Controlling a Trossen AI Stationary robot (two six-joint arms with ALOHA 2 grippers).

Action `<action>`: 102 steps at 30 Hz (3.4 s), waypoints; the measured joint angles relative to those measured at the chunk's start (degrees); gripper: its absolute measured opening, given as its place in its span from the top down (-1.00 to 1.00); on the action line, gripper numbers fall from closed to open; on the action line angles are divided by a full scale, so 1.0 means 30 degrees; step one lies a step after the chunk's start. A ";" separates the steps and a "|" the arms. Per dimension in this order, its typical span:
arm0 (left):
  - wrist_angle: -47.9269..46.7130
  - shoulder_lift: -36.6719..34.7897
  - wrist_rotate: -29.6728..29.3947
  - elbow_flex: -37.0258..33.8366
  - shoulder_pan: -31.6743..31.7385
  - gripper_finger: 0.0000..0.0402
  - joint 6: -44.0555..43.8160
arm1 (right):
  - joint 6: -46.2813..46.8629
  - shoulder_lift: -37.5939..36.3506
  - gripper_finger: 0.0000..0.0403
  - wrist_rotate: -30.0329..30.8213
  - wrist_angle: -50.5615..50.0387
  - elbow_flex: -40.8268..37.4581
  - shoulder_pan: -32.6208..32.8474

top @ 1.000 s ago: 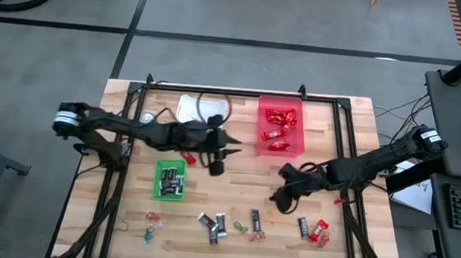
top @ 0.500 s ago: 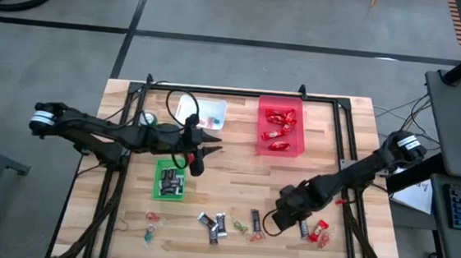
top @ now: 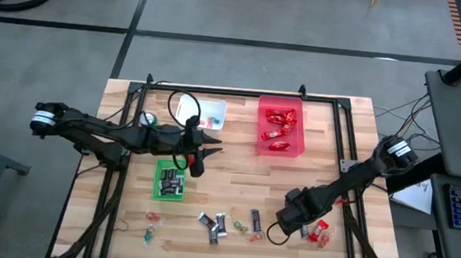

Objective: Organize candy in baskets
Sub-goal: Put the brown chocolate into the green basket, then put the red gummy into the white bin

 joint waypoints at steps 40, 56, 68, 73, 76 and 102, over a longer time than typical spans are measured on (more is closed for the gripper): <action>-0.4160 -0.1025 0.0058 0.2346 -0.1169 0.54 -0.0008 | -1.7098 -0.3630 0.89 1.2454 1.2382 -0.0227 -0.3070; -1.7925 -0.2932 -0.1467 0.8525 -0.1982 0.54 -0.3259 | -3.1419 0.5751 0.89 0.6390 3.4123 0.1824 -0.7678; -1.7789 -0.3944 -0.3623 0.6761 -0.4154 0.54 -0.5337 | -3.2315 1.2142 0.89 0.3981 3.4892 0.8807 -0.9343; -1.7652 -0.4397 -0.5734 0.6429 -0.6239 0.54 -0.7171 | -3.1677 1.3722 0.89 0.3882 3.4838 1.0525 -0.9704; -1.7061 -0.4479 -0.7780 0.6279 -0.7902 0.54 -0.7640 | -3.1595 1.4332 0.89 0.3887 3.4825 1.1170 -0.9832; -1.6911 -0.2272 -1.4238 0.5595 -1.2903 0.54 -1.3053 | -3.2131 1.3955 0.34 0.3893 3.1025 1.1447 -0.9822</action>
